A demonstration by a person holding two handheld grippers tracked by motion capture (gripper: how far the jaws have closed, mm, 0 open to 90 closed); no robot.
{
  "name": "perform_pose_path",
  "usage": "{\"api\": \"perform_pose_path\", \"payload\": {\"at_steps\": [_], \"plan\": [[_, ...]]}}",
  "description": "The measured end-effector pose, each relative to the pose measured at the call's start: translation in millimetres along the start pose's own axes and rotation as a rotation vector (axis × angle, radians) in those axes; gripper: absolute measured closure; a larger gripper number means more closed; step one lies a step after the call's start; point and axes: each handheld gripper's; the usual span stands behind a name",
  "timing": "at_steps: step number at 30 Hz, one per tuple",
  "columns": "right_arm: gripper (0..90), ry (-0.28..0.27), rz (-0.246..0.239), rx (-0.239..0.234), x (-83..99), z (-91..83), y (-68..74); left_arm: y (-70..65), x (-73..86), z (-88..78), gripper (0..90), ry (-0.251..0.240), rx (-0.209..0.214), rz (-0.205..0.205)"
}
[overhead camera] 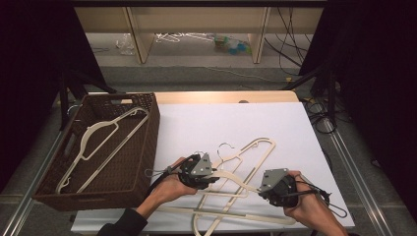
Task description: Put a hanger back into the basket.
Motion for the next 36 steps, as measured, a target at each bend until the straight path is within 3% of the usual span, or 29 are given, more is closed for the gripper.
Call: {"api": "perform_pose_path", "payload": {"at_steps": [2, 4, 8, 9, 12, 18, 20, 25, 29, 31, 36], "plan": [[79.1, -0.013, -0.02, 0.005, 1.1, -0.6, 0.5, -4.6, 1.6, -10.1, 72.7, -0.015, 0.001, 0.009], [76.8, -0.039, -0.03, 0.019, 0.9, -1.7, -0.5, -8.6, 2.8, -18.5, 73.3, -0.028, 0.011, -0.015], [64.6, -0.075, -0.016, 0.046, 1.4, -5.6, -1.3, -11.1, 6.0, -31.2, 75.3, -0.053, 0.023, -0.025], [64.1, -0.091, -0.016, 0.054, 1.5, -6.8, -2.1, -12.6, 6.4, -32.8, 75.7, -0.064, 0.029, -0.05], [61.4, -0.121, -0.012, 0.08, 0.8, -12.1, -1.6, -15.9, 7.1, -41.1, 78.2, -0.101, 0.075, -0.076], [57.2, -0.168, -0.002, 0.099, 0.5, -22.1, 0.0, -26.5, 4.7, -54.4, 84.2, -0.126, 0.134, -0.119], [56.0, -0.175, 0.005, 0.096, 1.1, -24.5, 0.1, -28.8, 4.4, -56.5, 85.4, -0.118, 0.116, -0.125], [54.4, -0.217, 0.031, 0.097, 3.0, -31.4, -2.0, -25.3, 6.0, -61.9, 85.6, -0.156, 0.141, -0.174], [53.4, -0.271, 0.058, 0.129, 3.7, -37.9, -2.7, -17.4, 9.9, -67.9, 85.6, -0.163, 0.113, -0.215], [53.0, -0.287, 0.049, 0.148, 3.8, -39.2, -2.5, -12.5, 12.7, -71.7, 85.6, -0.167, 0.104, -0.246], [51.6, -0.31, 0.048, 0.146, 1.8, -37.8, 1.5, -1.2, 17.5, -86.7, 85.6, -0.195, 0.074, -0.291]]}}
Point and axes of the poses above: each handheld gripper's, and its own axes: z roughly forward along the jaws, x roughly out of its underside, y roughly to its left, and after that the axes turned 15 degrees about y, right-handed
